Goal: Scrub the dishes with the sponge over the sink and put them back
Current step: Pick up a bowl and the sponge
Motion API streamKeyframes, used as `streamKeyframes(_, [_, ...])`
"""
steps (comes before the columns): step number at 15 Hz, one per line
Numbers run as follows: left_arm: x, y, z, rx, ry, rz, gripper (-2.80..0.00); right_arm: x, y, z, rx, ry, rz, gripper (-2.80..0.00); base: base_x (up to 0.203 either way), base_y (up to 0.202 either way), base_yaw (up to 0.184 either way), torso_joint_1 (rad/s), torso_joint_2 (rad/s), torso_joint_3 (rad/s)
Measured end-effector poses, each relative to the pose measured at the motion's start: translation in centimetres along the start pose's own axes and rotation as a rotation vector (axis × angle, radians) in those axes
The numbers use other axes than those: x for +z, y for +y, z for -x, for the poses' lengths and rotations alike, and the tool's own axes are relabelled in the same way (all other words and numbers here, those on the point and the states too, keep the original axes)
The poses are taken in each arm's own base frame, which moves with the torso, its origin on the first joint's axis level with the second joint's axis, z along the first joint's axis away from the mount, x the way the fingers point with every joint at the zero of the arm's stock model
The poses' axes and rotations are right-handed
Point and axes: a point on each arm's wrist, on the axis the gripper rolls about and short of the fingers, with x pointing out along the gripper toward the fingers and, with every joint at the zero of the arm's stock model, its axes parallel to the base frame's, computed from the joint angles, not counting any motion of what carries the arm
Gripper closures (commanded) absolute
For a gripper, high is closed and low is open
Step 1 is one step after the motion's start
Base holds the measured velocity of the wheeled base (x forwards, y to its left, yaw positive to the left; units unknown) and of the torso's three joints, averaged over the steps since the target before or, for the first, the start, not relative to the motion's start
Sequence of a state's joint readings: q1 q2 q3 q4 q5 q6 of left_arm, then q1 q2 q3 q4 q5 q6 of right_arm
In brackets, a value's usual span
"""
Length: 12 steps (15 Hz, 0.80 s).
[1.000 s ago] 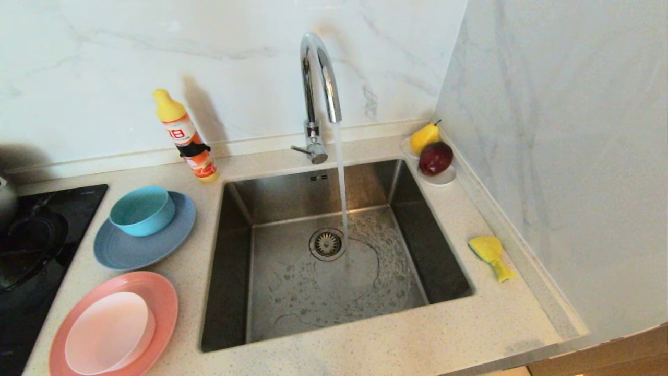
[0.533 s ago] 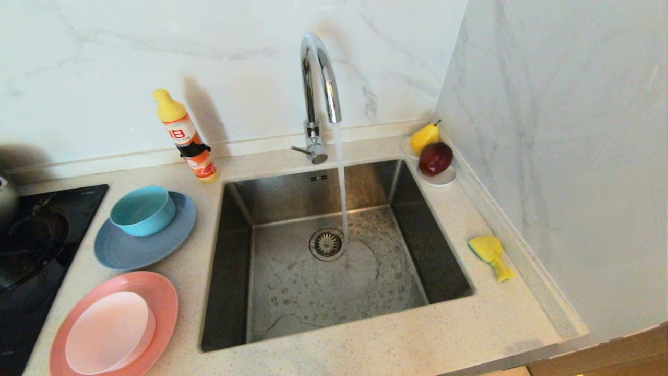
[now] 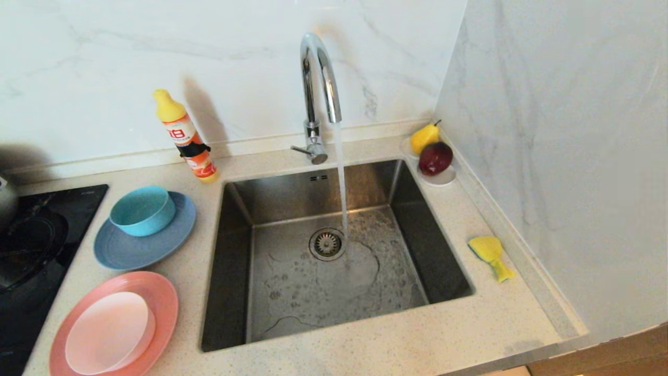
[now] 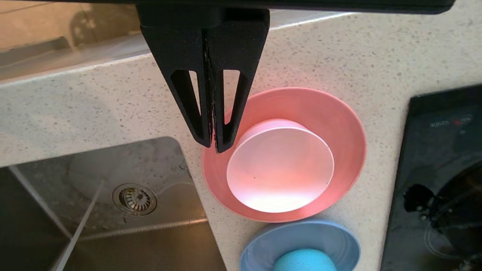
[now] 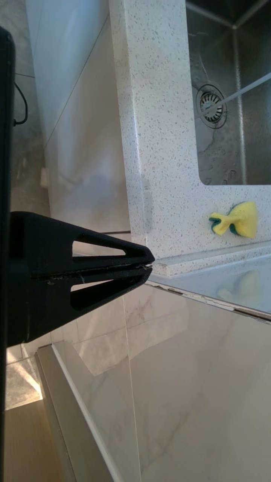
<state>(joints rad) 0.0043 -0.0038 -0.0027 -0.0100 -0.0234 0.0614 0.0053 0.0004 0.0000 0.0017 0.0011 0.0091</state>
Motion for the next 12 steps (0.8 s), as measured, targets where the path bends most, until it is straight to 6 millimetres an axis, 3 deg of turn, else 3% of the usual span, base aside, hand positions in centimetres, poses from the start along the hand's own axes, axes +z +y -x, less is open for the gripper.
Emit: streamKeyframes(12, [0.03, 0.01, -0.01, 0.003, -0.009, 0.009, 0.00, -0.05, 0.00, 0.00, 0.002, 0.005, 0.040, 0.00, 0.000, 0.000, 0.000, 0.000, 0.00, 0.000])
